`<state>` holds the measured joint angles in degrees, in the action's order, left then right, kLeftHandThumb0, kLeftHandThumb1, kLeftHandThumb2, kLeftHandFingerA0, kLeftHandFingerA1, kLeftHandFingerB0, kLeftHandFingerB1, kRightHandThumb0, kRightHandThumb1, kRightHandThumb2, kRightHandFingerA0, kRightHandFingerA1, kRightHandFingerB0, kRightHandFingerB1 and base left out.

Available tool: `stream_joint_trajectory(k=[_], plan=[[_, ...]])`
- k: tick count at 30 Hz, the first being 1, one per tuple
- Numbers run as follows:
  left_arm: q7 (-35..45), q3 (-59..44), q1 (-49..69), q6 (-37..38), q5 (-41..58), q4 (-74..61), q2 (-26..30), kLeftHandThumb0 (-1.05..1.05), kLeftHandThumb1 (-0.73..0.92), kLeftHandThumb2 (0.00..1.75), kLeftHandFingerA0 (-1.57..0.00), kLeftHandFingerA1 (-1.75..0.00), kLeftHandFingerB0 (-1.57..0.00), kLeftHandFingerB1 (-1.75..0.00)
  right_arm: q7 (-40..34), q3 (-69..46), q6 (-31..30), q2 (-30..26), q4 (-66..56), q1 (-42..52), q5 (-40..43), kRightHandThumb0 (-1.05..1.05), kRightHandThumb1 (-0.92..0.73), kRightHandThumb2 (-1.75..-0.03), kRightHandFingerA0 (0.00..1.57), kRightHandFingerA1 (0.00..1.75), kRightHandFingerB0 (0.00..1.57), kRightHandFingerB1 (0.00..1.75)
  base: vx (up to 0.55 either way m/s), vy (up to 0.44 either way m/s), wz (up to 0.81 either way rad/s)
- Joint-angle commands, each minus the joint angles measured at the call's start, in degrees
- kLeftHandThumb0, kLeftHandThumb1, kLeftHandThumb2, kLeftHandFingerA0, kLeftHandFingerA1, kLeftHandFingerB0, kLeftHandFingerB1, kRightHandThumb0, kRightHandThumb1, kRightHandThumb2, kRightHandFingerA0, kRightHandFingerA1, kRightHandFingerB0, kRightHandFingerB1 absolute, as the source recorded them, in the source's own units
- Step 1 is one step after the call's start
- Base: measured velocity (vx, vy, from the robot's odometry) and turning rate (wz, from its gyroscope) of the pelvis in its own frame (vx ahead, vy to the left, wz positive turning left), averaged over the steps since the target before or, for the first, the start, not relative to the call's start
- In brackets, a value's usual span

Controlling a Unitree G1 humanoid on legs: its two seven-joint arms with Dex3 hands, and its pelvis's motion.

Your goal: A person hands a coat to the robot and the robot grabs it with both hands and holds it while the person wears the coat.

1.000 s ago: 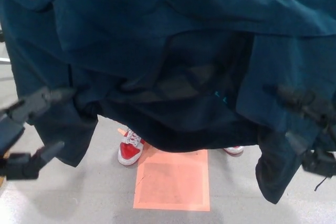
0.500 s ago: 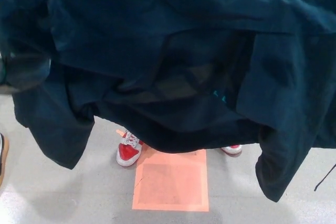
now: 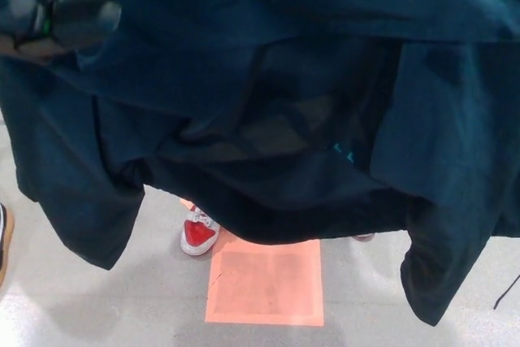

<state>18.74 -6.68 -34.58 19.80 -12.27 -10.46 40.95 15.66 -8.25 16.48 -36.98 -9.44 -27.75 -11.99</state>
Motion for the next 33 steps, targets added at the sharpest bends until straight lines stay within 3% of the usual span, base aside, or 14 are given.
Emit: stream_joint_trajectory(k=[1,5,6,7,8,17,19,20,21,24,25,26,30,33], plan=[[11.6,10.8,-11.4,-6.1,-10.2,12.4,5.5,-0.91,0.73,1.12,-0.03,-0.19,-0.11,-0.26,19.8,9.6,-11.0,-8.8,12.4,-12.5,-1.7,-0.92,-0.68,-1.07,0.03,0.16,0.04,0.19,0.00,0.000,0.00],[14.0,15.2,-16.3,-7.9,-13.1,17.3,5.6,-0.93,0.72,1.12,-0.04,-0.21,-0.08,-0.24,24.9,14.3,-11.1,-9.7,19.1,-20.2,-2.8,-0.93,-0.67,-1.06,0.06,0.17,0.07,0.23,0.00,0.000,0.00],[14.5,16.1,-17.4,-8.2,-13.8,18.3,5.6,-0.98,0.92,0.70,-0.04,-0.23,-0.12,-0.25,26.0,15.2,-11.8,-9.5,20.7,-22.0,-2.9,-0.93,-0.66,-1.05,0.06,0.17,0.07,0.23,0.00,0.000,0.00],[14.6,16.5,-17.9,-8.4,-14.0,18.8,5.6,-0.98,0.92,0.70,-0.04,-0.23,-0.12,-0.25,26.4,15.6,-12.0,-9.5,21.3,-22.7,-2.8,-0.93,-0.66,-1.05,0.06,0.17,0.07,0.23,0.00,0.000,0.00],[15.0,17.5,-19.4,-8.7,-14.5,20.4,5.3,-0.94,0.71,1.12,-0.01,-0.19,-0.10,-0.25,27.7,16.7,-12.5,-9.5,22.7,-24.9,-3.3,-0.93,-0.66,-1.04,0.07,0.17,0.07,0.23,0.00,0.000,0.00],[20.7,25.1,-29.9,-9.9,-17.6,28.6,3.2,-0.95,0.70,1.11,-0.03,-0.20,-0.13,-0.26,35.9,25.6,-12.8,-8.3,34.9,-38.8,-8.4,-0.90,-0.62,-1.06,0.03,0.25,0.07,0.26,0.00,0.000,0.00],[22.2,26.6,-31.6,-10.6,-18.2,29.7,2.8,-0.95,0.70,1.10,-0.05,-0.19,-0.13,-0.26,37.8,27.0,-13.5,-8.0,36.2,-40.7,-8.6,-0.96,-0.82,-0.65,0.05,0.26,0.05,0.25,0.00,0.000,0.00],[22.7,27.2,-32.3,-11.0,-18.4,30.2,2.7,-0.95,0.70,1.10,-0.05,-0.19,-0.13,-0.26,38.5,27.5,-13.6,-7.9,36.7,-41.4,-8.5,-0.96,-0.82,-0.65,0.05,0.26,0.05,0.25,0.00,0.000,0.00],[23.3,27.9,-33.0,-11.1,-18.5,30.6,2.3,-0.96,0.70,1.09,-0.06,-0.21,-0.13,-0.29,40.2,28.2,-13.8,-7.9,37.1,-42.4,-8.1,-0.93,-0.64,-1.05,0.00,0.24,0.11,0.20,0.00,0.000,0.00],[24.0,28.9,-33.4,-11.3,-18.3,31.0,1.9,-0.97,0.71,1.09,-0.06,-0.22,-0.13,-0.30,42.8,29.6,-14.9,-7.8,37.7,-43.8,-7.9,-0.94,-0.64,-1.05,0.00,0.22,0.10,0.19,0.00,0.000,0.00],[24.5,29.2,-33.3,-12.1,-18.3,30.7,1.7,-0.98,0.88,0.68,-0.06,-0.23,-0.18,-0.27,44.0,29.5,-15.3,-7.5,38.4,-44.0,-6.6,-0.93,-0.64,-1.02,0.00,0.21,0.06,0.18,0.00,0.000,0.00],[25.5,29.8,-32.9,-13.1,-18.2,30.1,1.4,-0.96,0.70,1.08,-0.04,-0.24,-0.15,-0.37,46.5,29.3,-15.7,-7.0,39.4,-44.3,-4.1,-0.91,-0.61,-0.94,0.05,0.30,0.02,0.22,0.00,0.000,0.00],[26.6,31.0,-32.7,-13.4,-18.0,30.1,1.0,-0.96,0.70,1.08,-0.04,-0.24,-0.15,-0.35,49.1,29.8,-15.5,-6.6,40.7,-45.1,-2.9,-0.92,-0.76,-0.63,0.02,0.28,0.02,0.26,0.00,0.000,0.00],[27.4,31.7,-32.2,-14.0,-18.0,30.0,0.5,-0.97,0.70,1.07,-0.07,-0.27,-0.14,-0.35,53.9,30.0,-17.0,-5.8,42.0,-46.3,-0.6,-0.92,-0.60,-1.00,0.01,0.19,0.02,0.17,0.00,0.000,0.00]])
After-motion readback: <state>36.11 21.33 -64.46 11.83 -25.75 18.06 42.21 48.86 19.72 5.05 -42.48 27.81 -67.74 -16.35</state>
